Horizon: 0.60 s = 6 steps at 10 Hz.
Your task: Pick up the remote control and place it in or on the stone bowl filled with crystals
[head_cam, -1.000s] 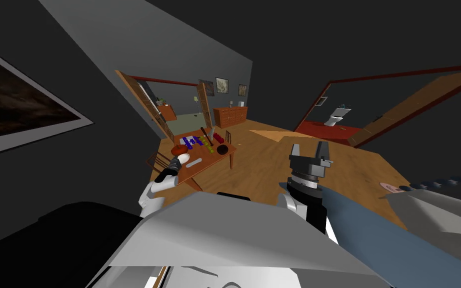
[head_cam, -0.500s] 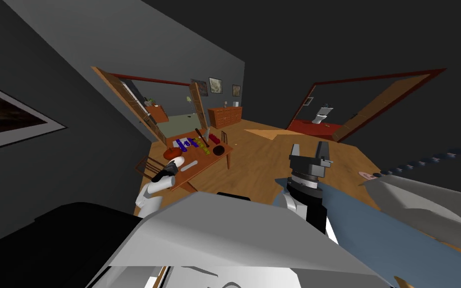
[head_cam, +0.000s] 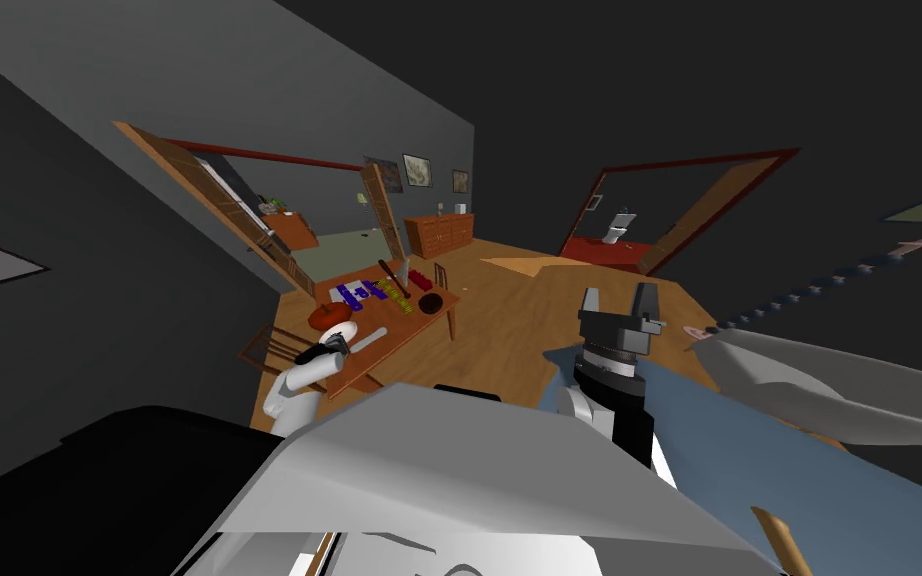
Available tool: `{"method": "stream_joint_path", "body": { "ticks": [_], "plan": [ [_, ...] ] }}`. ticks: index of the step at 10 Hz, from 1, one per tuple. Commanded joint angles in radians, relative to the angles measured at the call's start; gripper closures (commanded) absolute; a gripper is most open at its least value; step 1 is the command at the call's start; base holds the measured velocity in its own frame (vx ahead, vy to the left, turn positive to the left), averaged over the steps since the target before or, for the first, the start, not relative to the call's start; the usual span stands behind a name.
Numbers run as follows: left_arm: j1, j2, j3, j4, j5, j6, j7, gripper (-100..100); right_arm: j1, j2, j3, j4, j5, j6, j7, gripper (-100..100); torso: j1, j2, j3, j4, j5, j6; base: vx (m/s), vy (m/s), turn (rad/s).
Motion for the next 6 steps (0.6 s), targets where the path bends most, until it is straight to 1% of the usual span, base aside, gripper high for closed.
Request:
{"method": "stream_joint_path", "body": {
  "ticks": [1, 2, 3, 4, 5, 6],
  "plan": [
    [-0.013, 0.005, 0.015, 0.032, 0.003, 0.048, 0.000, -100, 0.000, 0.000, 0.000, 0.000, 0.000, 0.000, 0.000, 0, 0.000, 0.000, 0.000, 0.000, 0.000, 0.000, 0.031, 0.030, -0.105],
    [-0.031, 0.009, 0.046, 0.071, 0.007, 0.080, -0.001, -100, 0.000, 0.000, 0.000, 0.000, 0.000, 0.000, 0.000, 0, 0.000, 0.000, 0.000, 0.000, 0.000, 0.000, 0.033, 0.036, -0.213],
    [-0.031, 0.009, 0.046, 0.073, 0.007, 0.104, -0.001, -100, 0.000, 0.000, 0.000, 0.000, 0.000, 0.000, 0.000, 0, 0.000, 0.000, 0.000, 0.000, 0.000, 0.000, 0.029, 0.037, -0.097],
    [-0.048, 0.013, 0.076, 0.114, 0.011, 0.135, -0.002, -100, 0.000, 0.000, 0.000, 0.000, 0.000, 0.000, 0.000, 0, 0.000, 0.000, 0.000, 0.000, 0.000, -0.001, 0.041, 0.047, -0.154],
    [-0.048, 0.013, 0.076, 0.114, 0.011, 0.159, -0.002, -100, 0.000, 0.000, 0.000, 0.000, 0.000, 0.000, 0.000, 0, 0.001, -0.001, 0.000, 0.000, 0.000, 0.000, 0.038, 0.049, -0.083],
    [-0.065, 0.017, 0.104, 0.153, 0.013, 0.192, -0.003, -100, 0.000, 0.000, 0.000, 0.000, 0.000, 0.000, 0.000, 0, 0.001, 0.000, 0.000, 0.000, 0.000, -0.001, 0.041, 0.058, -0.166]
  ]
}}
